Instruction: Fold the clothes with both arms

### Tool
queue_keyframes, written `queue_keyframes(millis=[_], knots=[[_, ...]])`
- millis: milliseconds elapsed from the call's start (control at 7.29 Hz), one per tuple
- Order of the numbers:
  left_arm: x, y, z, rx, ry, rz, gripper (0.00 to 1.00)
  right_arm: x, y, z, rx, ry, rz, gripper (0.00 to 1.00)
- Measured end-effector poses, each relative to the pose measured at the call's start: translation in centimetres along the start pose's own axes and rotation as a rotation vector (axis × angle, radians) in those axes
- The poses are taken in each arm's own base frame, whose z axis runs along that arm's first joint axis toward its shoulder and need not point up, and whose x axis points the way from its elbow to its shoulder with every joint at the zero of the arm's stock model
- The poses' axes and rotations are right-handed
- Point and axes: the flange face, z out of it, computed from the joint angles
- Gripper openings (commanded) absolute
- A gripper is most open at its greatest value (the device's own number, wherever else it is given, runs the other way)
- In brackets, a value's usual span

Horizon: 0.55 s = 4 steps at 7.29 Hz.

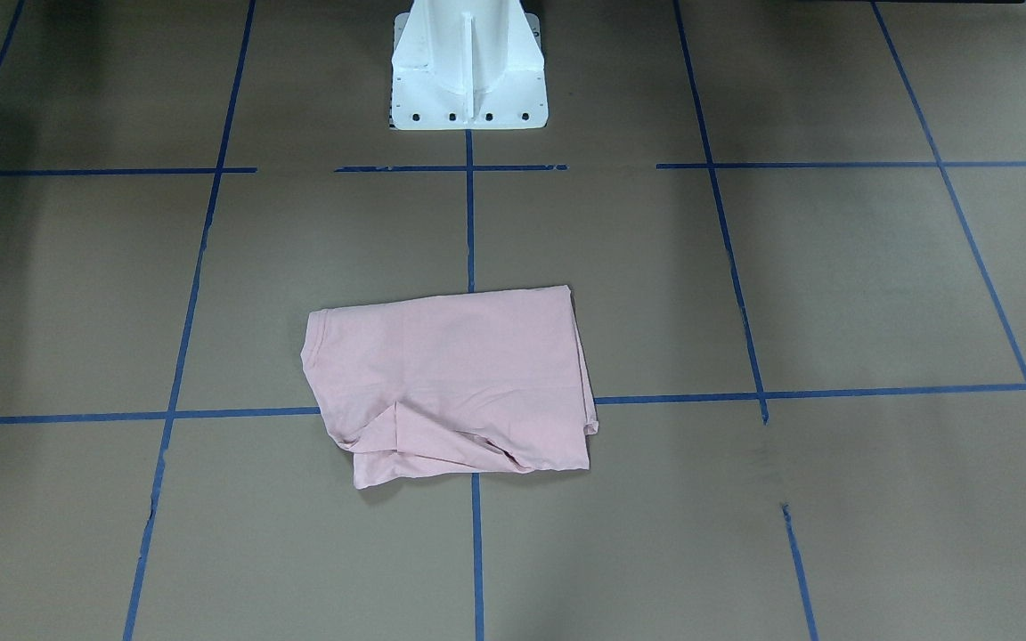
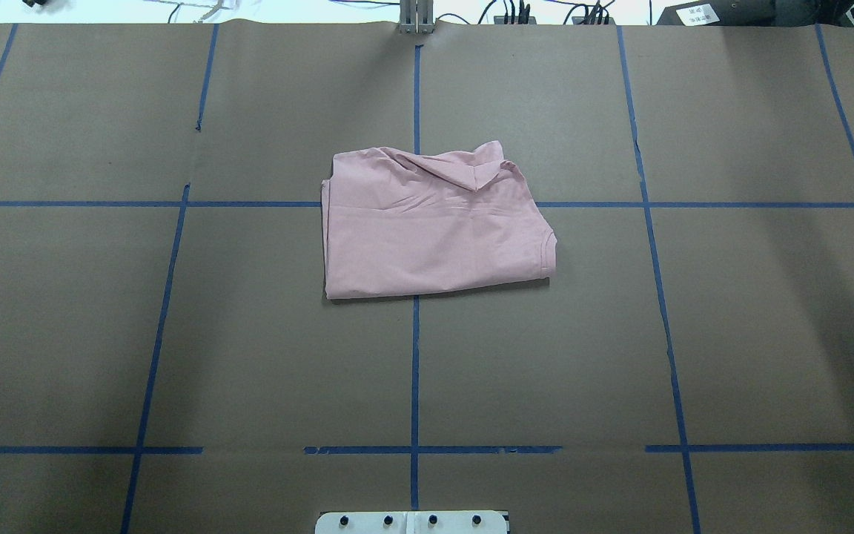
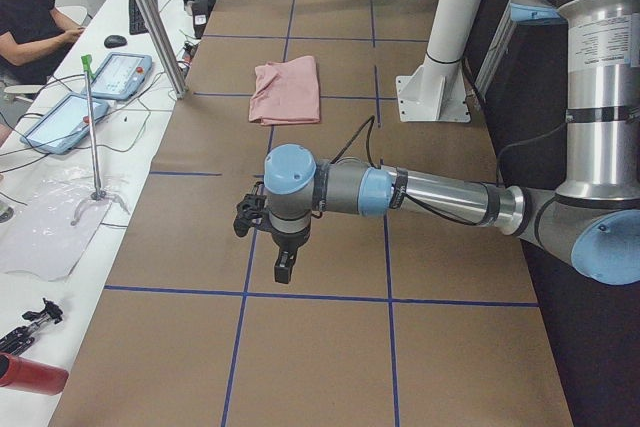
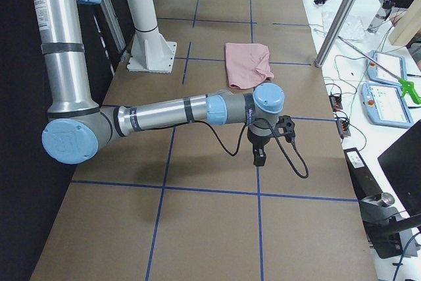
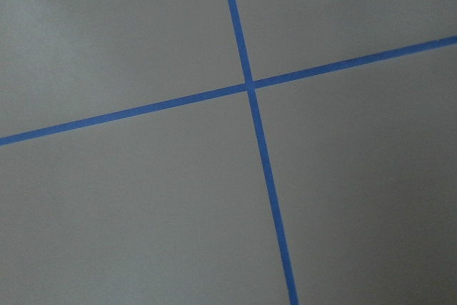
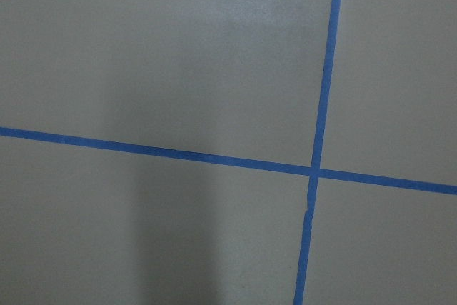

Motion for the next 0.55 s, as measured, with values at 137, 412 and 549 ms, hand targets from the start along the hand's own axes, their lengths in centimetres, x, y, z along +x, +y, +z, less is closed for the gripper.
queue_keyframes(millis=[137,412,549], knots=[[0.2,-0.2,0.5,-0.011,0.011,-0.013,1.00,-0.4,0.0,0.6,-0.012,-0.002,-0.006,1.00],[-0.7,0.4,1.9,-0.049,0.029,-0.057,1.00,-0.5,0.1,1.3,-0.026,-0.003,-0.007,1.00],[-1.3,1.1,2.6,-0.077,0.031,-0.086,1.00,-0.4,0.3,1.5,-0.029,-0.003,-0.006,1.00]])
